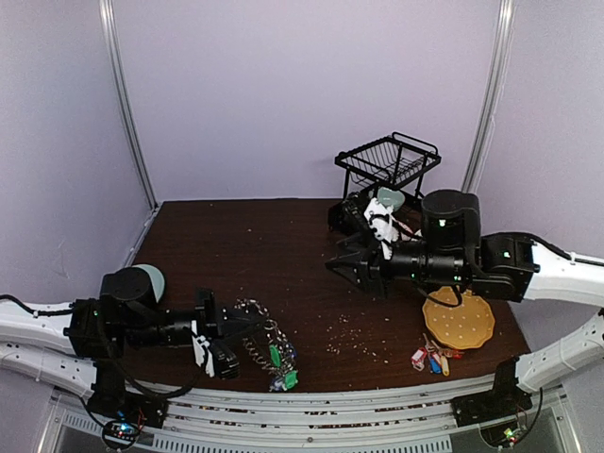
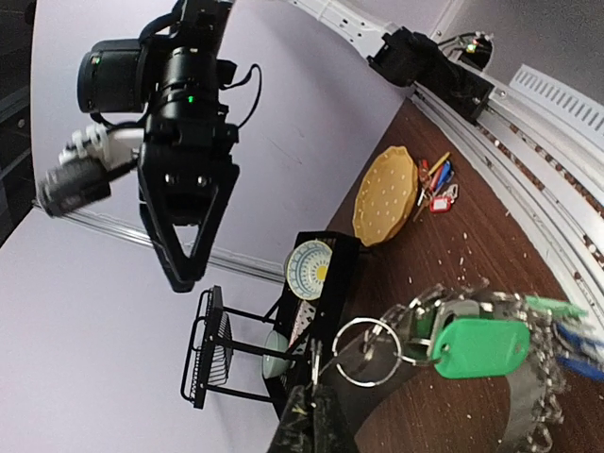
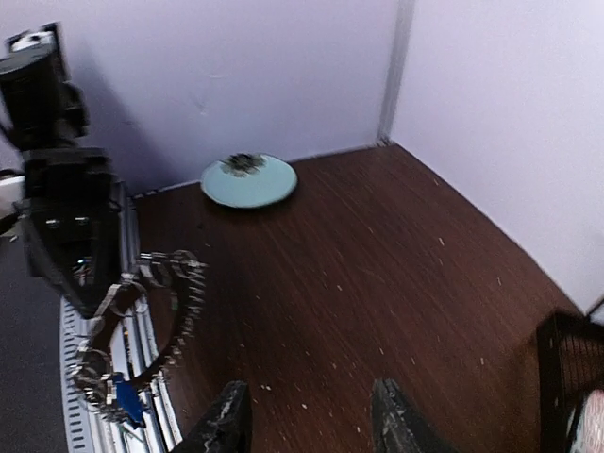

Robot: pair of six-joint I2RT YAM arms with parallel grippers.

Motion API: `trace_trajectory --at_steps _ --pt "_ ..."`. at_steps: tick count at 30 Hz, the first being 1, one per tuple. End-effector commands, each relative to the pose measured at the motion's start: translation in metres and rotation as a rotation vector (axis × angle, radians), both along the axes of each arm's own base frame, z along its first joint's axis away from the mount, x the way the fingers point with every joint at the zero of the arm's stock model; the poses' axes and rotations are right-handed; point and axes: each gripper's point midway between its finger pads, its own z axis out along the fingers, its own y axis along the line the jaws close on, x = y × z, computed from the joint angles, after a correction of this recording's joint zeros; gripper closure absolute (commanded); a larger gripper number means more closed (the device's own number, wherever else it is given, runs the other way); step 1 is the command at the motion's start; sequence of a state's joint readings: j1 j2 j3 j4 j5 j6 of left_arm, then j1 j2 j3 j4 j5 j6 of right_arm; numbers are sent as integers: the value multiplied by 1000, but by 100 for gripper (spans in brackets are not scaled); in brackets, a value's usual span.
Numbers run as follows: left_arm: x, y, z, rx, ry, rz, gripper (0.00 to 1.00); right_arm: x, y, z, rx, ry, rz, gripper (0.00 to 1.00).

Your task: Put the keys on the keyring

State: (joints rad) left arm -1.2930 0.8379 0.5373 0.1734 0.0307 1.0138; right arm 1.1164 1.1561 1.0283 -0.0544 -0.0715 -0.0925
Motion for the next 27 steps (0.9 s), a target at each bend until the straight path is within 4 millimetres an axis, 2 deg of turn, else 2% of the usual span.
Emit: trace_trajectory --at_steps 1,4,8,11,15,17,21,27 --pt "4 1 30 -82 -28 26 100 53 -73 -74 -78 410 -544 56" --pt "5 0 29 -90 37 35 100 49 -111 -121 -175 555 -737 58" --pt "5 0 30 -104 116 45 100 26 -150 -169 -264 717 -918 60" --pt "3 2 29 -119 116 36 100 -3 -167 -216 -339 865 -953 61" --pt "-1 5 35 -139 125 19 100 -36 -185 -263 -426 1017 -1008 63" --pt "-2 7 35 -146 125 13 100 -43 -188 -275 -444 1036 -1014 63" --pt "-3 9 37 -154 122 12 100 -42 -190 -286 -465 1016 -1012 61" --pt "-2 9 36 -151 120 17 100 -49 -200 -302 -451 1042 -1034 69"
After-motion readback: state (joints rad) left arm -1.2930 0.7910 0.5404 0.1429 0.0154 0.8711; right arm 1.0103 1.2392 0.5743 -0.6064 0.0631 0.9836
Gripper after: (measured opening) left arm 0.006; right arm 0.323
